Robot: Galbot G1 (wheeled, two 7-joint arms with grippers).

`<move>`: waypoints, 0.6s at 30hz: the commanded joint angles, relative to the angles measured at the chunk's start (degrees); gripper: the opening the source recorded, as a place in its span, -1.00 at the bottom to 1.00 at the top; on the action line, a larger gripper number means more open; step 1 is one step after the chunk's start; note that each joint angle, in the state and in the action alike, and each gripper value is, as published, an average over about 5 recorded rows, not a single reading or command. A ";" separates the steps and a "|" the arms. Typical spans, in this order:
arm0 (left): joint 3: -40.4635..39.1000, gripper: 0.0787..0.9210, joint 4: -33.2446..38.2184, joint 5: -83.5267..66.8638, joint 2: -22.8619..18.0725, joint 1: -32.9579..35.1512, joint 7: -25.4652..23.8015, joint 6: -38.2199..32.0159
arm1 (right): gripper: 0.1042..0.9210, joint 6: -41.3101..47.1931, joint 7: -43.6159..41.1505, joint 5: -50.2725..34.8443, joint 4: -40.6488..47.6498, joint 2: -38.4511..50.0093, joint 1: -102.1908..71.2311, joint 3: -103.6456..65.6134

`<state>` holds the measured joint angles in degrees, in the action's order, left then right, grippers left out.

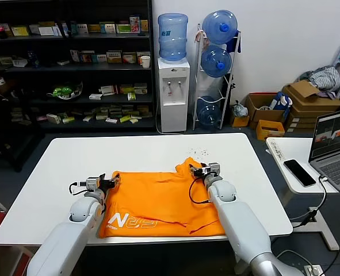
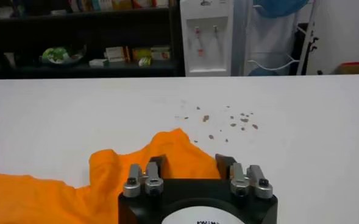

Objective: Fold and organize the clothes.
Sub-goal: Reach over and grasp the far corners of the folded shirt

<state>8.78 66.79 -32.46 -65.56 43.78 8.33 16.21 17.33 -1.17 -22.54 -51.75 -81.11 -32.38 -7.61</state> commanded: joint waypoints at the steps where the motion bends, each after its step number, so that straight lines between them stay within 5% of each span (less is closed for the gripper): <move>1: -0.79 0.22 -0.76 -0.19 -0.30 -0.39 0.24 0.35 | -0.09 0.45 -0.29 0.14 0.85 -0.61 0.60 0.60; 12: -0.27 -0.54 3.50 0.71 -0.34 1.75 0.10 -6.77 | -0.87 -6.22 0.14 -2.21 -4.43 1.03 -1.70 0.64; 18: 1.19 -0.91 10.59 3.24 -0.09 5.56 0.57 -11.65 | -0.95 -8.61 2.09 -6.07 -15.18 4.35 -6.87 0.59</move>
<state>8.92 69.54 -31.52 -66.00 45.72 8.52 11.62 12.51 -0.43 -25.34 -56.91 -79.23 -35.13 -7.03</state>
